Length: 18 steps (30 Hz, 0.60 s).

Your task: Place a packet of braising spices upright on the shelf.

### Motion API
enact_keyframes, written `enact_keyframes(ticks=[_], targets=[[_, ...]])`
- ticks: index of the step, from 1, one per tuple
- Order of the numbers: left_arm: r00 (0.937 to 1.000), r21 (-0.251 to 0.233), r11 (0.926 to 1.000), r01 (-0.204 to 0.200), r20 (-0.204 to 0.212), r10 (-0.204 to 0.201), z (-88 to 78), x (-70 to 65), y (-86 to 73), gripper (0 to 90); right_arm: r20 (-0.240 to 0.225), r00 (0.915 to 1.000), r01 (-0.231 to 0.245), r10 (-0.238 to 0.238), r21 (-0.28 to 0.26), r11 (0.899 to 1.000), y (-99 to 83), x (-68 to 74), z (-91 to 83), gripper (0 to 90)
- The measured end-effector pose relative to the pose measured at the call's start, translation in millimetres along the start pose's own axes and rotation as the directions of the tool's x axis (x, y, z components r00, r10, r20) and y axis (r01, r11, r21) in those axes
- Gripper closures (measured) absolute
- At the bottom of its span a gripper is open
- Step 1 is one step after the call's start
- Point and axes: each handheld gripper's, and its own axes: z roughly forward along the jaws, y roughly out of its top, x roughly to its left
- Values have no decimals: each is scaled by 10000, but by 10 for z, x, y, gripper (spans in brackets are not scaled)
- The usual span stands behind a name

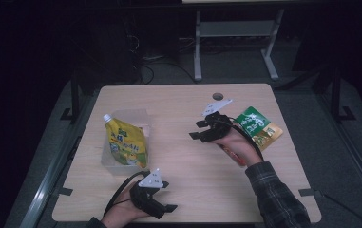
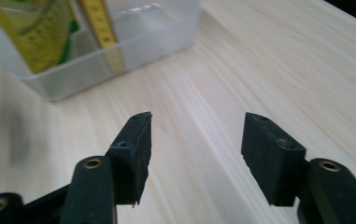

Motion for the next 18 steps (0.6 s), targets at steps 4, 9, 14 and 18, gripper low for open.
enact_keyframes(ticks=[4, 9, 14, 18], targets=[[10000, 39, 10000, -81, -2, 81, 7, 4, -2, 174, 559, 9972, -513, 502, 184, 9985, -139, -147, -112, 524], [10000, 14, 10000, 15, -12, -15, -3, 5, -7, 174, 1183, 9859, -1226, 1184, 290, 9920, -329, -352, -235, 665], [10000, -4, 10000, -10, -6, 10, -6, 16, -7, 174, 2399, 9520, -1987, 1900, 122, 9800, -515, -618, -384, 791], [10000, 87, 9999, -66, 18, 66, -4, 24, -7, 174, 3427, 9150, -2291, 2130, 68, 9734, -628, -792, -487, 856]])
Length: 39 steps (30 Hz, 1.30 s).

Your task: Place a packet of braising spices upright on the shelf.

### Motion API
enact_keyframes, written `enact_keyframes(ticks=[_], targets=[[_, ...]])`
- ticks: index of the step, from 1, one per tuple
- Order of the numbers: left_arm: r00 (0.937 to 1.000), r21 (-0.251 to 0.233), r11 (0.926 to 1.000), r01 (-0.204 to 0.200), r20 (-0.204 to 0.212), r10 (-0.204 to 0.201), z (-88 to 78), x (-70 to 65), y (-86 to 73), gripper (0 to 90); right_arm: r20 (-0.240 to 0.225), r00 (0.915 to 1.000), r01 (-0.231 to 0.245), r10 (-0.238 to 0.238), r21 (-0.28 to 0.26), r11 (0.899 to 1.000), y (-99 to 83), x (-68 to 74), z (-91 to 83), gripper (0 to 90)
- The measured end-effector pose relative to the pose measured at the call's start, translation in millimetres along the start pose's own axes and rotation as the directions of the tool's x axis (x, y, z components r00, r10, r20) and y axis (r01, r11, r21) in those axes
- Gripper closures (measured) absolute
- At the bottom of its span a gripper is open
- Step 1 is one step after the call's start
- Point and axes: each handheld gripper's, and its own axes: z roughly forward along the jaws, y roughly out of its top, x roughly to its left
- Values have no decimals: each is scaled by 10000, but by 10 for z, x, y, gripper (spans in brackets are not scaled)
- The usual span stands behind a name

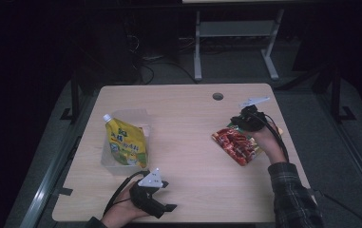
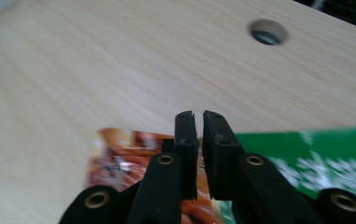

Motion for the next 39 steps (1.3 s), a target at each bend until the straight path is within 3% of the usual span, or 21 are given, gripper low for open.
enact_keyframes(ticks=[6, 9, 13, 18, 23, 32, 36, 39], targets=[[10000, -14, 10000, 95, -19, -95, 6, -9, 5, 176, 831, 9935, -780, 779, -22, 9969, -150, -326, -58, 897], [9999, -27, 9999, 147, 33, -146, 12, -6, 6, 176, 1258, 9851, -1190, 1175, 41, 9929, -236, -475, -81, 898], [9999, 3, 9999, 137, 73, -137, 22, -9, 7, 177, 1881, 9691, -1641, 1593, 98, 9864, -355, -667, -83, 898], [9999, 81, 9999, 90, 67, -91, 21, 5, 8, 176, 2660, 9420, -2194, 2048, 259, 9753, -467, -903, -24, 899], [9998, 23, 9998, 189, 99, -189, 34, 5, 9, 177, 3012, 9314, -2315, 2046, 560, 9712, -525, -973, 74, 899], [9998, 69, 9998, 196, 99, -197, 21, 10, 5, 177, 3041, 9338, -2178, 1886, 647, 9738, -531, -971, 190, 900], [9998, 47, 9998, 195, 106, -196, 21, 11, 3, 177, 2928, 9405, -2004, 1722, 689, 9773, -530, -954, 192, 900], [9998, 18, 9999, 152, 98, -152, 25, 3, 6, 177, 2596, 9523, -1839, 1604, 689, 9805, -527, -914, 196, 900]])
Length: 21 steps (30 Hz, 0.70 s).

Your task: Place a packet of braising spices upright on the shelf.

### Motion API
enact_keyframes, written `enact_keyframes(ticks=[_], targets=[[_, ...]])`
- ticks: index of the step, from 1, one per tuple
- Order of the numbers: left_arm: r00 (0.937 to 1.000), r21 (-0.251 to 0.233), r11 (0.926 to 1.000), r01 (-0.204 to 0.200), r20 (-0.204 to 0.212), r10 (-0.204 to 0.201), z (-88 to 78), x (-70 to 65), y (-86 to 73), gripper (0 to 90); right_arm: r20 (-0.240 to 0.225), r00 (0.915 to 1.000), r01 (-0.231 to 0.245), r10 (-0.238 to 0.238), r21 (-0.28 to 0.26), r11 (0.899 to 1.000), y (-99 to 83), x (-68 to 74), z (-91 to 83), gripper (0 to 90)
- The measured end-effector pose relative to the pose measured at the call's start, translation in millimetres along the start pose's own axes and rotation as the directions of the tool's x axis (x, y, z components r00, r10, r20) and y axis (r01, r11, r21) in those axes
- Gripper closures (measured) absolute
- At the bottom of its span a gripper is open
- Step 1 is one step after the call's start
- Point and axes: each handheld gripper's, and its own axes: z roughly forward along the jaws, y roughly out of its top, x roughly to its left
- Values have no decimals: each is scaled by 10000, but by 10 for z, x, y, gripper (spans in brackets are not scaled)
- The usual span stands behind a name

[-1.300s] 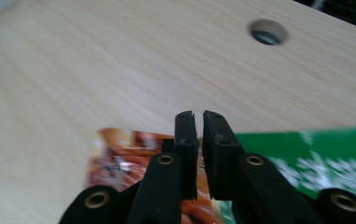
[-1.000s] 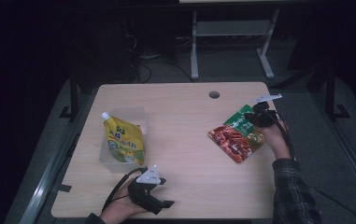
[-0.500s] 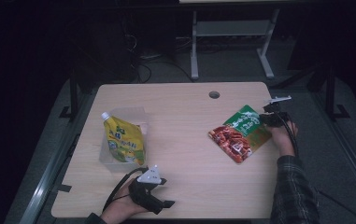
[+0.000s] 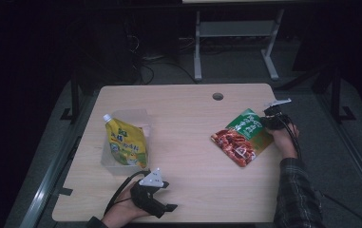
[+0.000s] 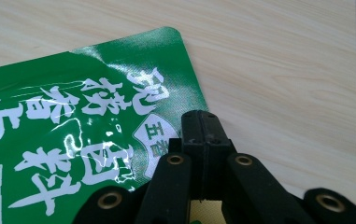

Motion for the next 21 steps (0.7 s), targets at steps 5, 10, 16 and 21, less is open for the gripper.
enact_keyframes(ticks=[5, 10, 16, 21], targets=[[10000, 1, 10000, -84, -39, 84, -10, 4, 2, 177, -427, 9976, 546, -539, 149, 9984, 20, 146, -16, 900], [9999, -47, 9999, -97, -64, 97, -17, -5, 8, 177, -887, 9885, 1260, -1223, 374, 9913, 6, 314, -79, 900], [9998, -54, 9999, -160, -140, 159, -24, -9, 12, 177, -1490, 9724, 1892, -1797, 526, 9805, -70, 523, -195, 900], [9996, -56, 9998, -170, -209, 168, -33, -10, 14, 177, -1925, 9542, 2437, -2290, 561, 9682, -176, 720, -323, 900]])
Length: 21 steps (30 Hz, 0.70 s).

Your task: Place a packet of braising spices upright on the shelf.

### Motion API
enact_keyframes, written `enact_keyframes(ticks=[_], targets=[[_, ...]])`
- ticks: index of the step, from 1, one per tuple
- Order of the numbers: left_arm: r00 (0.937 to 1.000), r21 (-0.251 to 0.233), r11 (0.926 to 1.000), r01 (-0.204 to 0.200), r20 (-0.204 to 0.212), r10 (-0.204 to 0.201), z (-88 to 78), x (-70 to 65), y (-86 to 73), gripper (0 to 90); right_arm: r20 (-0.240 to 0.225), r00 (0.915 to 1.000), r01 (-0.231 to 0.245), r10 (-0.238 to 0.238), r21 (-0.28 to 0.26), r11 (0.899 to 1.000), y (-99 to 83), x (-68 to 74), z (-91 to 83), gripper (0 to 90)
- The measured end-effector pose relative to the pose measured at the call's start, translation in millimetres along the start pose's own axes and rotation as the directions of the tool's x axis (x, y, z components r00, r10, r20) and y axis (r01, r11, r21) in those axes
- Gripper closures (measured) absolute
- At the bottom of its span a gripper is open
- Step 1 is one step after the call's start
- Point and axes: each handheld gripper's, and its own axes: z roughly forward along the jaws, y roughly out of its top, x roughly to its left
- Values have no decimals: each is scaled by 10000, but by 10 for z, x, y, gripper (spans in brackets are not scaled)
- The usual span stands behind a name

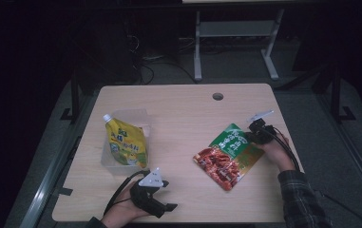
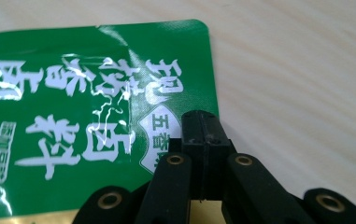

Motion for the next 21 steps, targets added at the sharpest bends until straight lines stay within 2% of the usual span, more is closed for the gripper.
enact_keyframes(ticks=[5, 10, 17, 21], targets=[[10000, -109, 9999, 62, -43, -63, -4, -2, 1, 177, -322, 9986, 430, -425, 150, 9990, -71, 221, -88, 900], [9996, -210, 9997, 86, -264, -91, -16, 9, 21, 176, -900, 9936, 692, -680, 99, 9976, -126, 411, -147, 900], [9985, -627, 9979, 162, -518, -195, -8, 31, 146, 171, -1471, 9762, 1618, -1591, 67, 9868, -101, 728, -166, 900], [9968, -821, 9959, 366, -678, -422, 7, 60, 210, 168, -1804, 9651, 1939, -1901, 36, 9810, -72, 874, -161, 900]])
